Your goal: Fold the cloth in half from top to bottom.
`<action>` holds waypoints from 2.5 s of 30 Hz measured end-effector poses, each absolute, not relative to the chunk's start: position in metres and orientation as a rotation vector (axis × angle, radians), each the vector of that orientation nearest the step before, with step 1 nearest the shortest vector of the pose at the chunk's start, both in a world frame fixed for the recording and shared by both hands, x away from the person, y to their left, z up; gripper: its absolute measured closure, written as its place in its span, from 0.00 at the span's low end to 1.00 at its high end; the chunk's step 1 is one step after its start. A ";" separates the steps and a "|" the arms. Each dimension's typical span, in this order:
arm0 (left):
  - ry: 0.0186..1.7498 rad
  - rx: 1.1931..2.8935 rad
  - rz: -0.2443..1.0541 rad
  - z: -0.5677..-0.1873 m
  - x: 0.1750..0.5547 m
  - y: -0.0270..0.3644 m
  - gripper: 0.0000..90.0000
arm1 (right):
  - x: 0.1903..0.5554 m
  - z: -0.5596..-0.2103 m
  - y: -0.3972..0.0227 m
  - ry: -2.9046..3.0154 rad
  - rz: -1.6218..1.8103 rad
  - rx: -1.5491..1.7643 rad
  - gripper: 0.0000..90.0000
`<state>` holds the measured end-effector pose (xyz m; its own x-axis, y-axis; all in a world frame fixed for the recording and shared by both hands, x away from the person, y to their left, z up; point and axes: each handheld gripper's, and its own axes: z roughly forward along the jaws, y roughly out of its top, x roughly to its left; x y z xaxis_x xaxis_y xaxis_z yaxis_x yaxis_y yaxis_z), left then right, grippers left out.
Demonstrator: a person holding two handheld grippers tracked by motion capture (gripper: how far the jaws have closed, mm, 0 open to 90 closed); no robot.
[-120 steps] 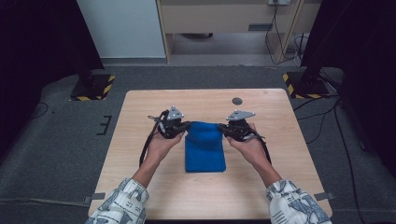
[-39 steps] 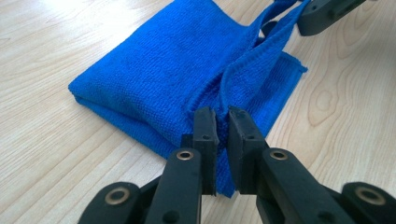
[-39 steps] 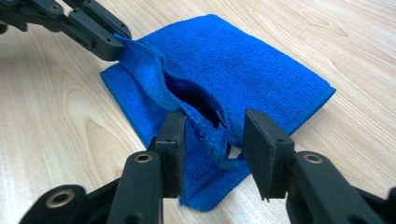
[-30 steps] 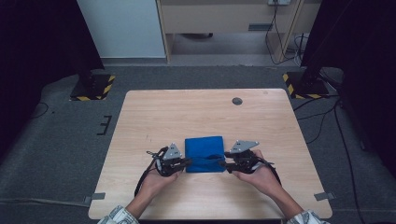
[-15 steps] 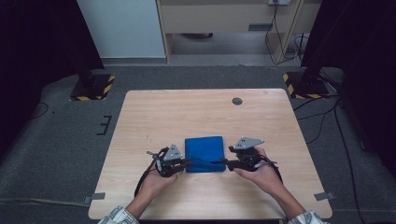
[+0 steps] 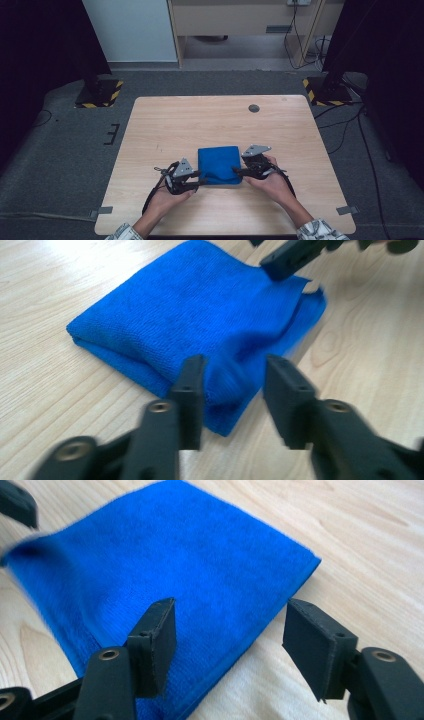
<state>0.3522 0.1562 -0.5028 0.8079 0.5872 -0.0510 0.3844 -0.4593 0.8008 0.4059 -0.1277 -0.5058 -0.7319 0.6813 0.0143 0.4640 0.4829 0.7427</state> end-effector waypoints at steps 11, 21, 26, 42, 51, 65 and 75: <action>0.825 2.027 0.401 -0.502 0.365 0.161 0.40 | 0.397 -0.514 -0.128 2.494 1.053 0.966 0.36; 0.819 2.102 0.437 -0.512 0.370 0.150 0.31 | 0.392 -0.520 -0.123 2.511 1.015 0.938 0.33; 0.815 2.151 0.445 -0.517 0.367 0.151 0.31 | 0.394 -0.516 -0.127 2.482 1.050 0.959 0.30; 0.920 2.032 0.441 -0.506 0.380 0.167 0.13 | 0.415 -0.504 -0.136 2.396 1.097 1.040 0.11; 0.955 2.010 0.447 -0.504 0.386 0.179 0.11 | 0.423 -0.498 -0.148 2.355 1.093 1.089 0.11; 1.033 1.981 0.487 -0.502 0.397 0.207 0.11 | 0.436 -0.493 -0.180 2.248 1.084 1.193 0.11; 1.116 2.003 0.496 -0.512 0.410 0.236 0.10 | 0.447 -0.496 -0.224 2.130 1.040 1.332 0.11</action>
